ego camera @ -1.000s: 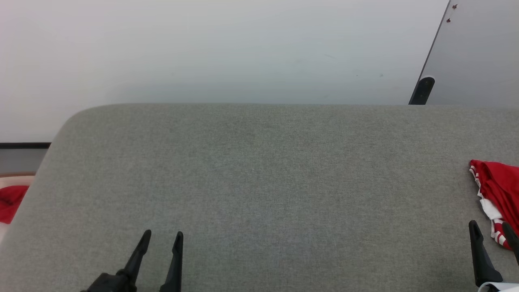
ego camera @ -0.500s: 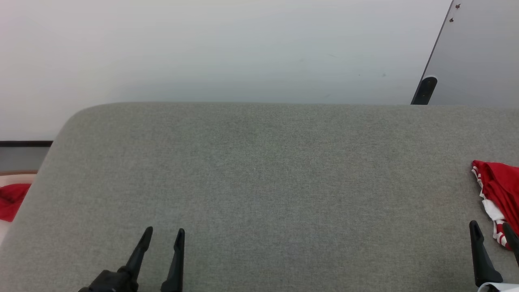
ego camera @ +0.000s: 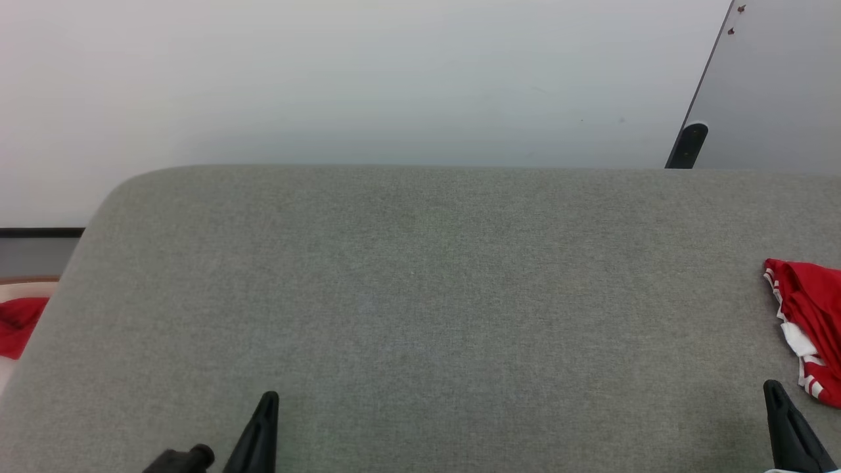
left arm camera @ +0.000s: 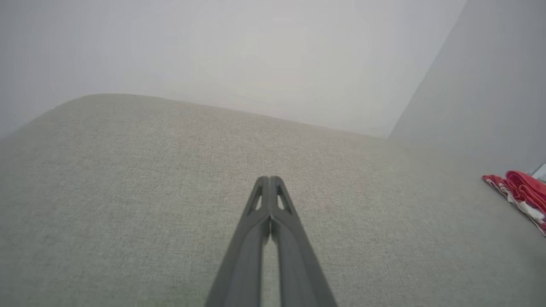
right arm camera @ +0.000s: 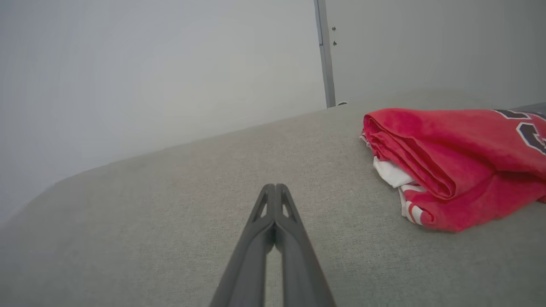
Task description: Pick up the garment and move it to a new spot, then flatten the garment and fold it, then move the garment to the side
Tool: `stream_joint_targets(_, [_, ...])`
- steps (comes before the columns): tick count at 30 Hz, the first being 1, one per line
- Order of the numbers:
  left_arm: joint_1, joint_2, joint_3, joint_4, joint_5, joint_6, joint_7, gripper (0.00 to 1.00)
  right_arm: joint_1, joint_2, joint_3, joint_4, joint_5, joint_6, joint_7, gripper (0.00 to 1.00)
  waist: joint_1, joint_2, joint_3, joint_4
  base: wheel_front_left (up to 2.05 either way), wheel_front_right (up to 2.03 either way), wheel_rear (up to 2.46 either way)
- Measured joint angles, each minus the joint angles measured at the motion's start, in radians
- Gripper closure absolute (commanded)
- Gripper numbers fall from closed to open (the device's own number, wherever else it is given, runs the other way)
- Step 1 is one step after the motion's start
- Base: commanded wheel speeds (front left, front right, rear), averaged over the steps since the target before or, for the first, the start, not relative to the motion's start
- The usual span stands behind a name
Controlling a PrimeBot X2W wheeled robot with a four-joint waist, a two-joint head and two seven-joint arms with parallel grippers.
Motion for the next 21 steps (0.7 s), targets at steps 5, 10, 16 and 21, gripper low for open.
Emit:
stream_joint_targets(5, [-0.010, -0.004, 0.012, 0.012, -0.091, -0.001, 0.020, 1.00, -0.009, 0.008, 0.001, 0.018, 0.083, 0.000, 0.012, 1.00, 0.0000, 0.0000, 0.000, -0.002, 0.00, 0.00, 0.00])
stream_joint_targets(10, [-0.027, -0.008, 0.022, 0.021, -0.175, -0.001, 0.042, 1.00, -0.028, 0.015, 0.002, 0.032, 0.160, 0.000, 0.022, 1.00, 0.0000, 0.0000, 0.001, -0.005, 0.00, 0.00, 0.00])
stream_joint_targets(16, [-0.046, -0.012, 0.034, 0.035, -0.272, -0.001, 0.065, 1.00, -0.049, 0.021, 0.003, 0.049, 0.244, 0.000, 0.034, 1.00, 0.0001, 0.0000, 0.001, -0.008, 0.00, 0.00, 0.00])
stream_joint_targets(21, [-0.060, -0.016, 0.044, 0.042, -0.346, -0.004, 0.083, 1.00, -0.063, 0.030, 0.004, 0.064, 0.311, 0.000, 0.041, 1.00, 0.0001, 0.0000, 0.002, -0.010, 0.00, 0.00, 0.00])
